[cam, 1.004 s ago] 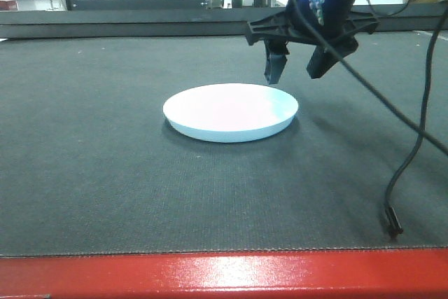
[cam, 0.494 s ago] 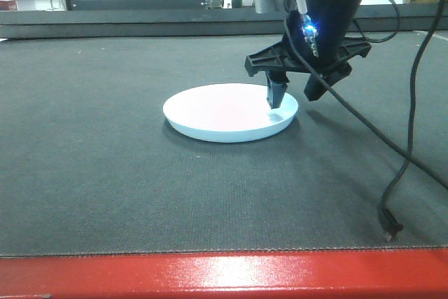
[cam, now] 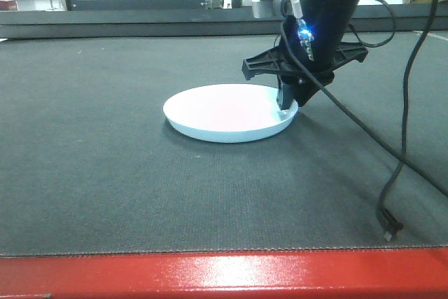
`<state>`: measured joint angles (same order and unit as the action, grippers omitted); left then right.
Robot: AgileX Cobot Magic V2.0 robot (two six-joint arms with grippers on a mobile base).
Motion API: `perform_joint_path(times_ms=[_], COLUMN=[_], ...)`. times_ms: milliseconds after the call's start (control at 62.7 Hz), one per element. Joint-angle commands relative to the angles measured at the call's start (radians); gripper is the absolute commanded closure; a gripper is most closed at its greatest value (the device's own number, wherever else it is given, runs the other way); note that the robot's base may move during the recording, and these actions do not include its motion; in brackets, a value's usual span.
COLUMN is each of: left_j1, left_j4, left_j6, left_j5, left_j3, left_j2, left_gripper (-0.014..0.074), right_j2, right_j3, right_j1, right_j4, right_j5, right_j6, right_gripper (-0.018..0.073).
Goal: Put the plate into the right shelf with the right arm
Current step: 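Lift the white plate by its rim with the right gripper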
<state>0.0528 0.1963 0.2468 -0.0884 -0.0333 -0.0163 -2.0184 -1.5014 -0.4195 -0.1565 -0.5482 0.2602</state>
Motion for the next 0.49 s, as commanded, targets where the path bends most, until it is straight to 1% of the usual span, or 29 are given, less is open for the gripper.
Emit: perform_joint_path(times_ms=[0, 223, 303, 478], left_j1=[0.005, 0.005, 0.005, 0.005], left_j4=[0.004, 0.004, 0.004, 0.004], left_j6=[-0.002, -0.002, -0.002, -0.002], left_j5=[0.083, 0.083, 0.083, 0.083], left_j3=[-0.008, -0.008, -0.008, -0.008], left_j2=[-0.010, -0.010, -0.010, -0.010], left_gripper=[0.0643, 0.0643, 0.0643, 0.0643], right_j2=[0.080, 0.210, 0.272, 0.453], right_j3=[-0.024, -0.008, 0.038, 0.208], right_j1=[0.004, 0.004, 0.004, 0.004], right_j4=[-0.025, -0.035, -0.040, -0.046], right_j5=[0.005, 0.005, 0.023, 0.110], right_j6=[-0.014, -0.014, -0.014, -0.017], right_gripper=[0.0505, 0.0505, 0.0505, 0.0505])
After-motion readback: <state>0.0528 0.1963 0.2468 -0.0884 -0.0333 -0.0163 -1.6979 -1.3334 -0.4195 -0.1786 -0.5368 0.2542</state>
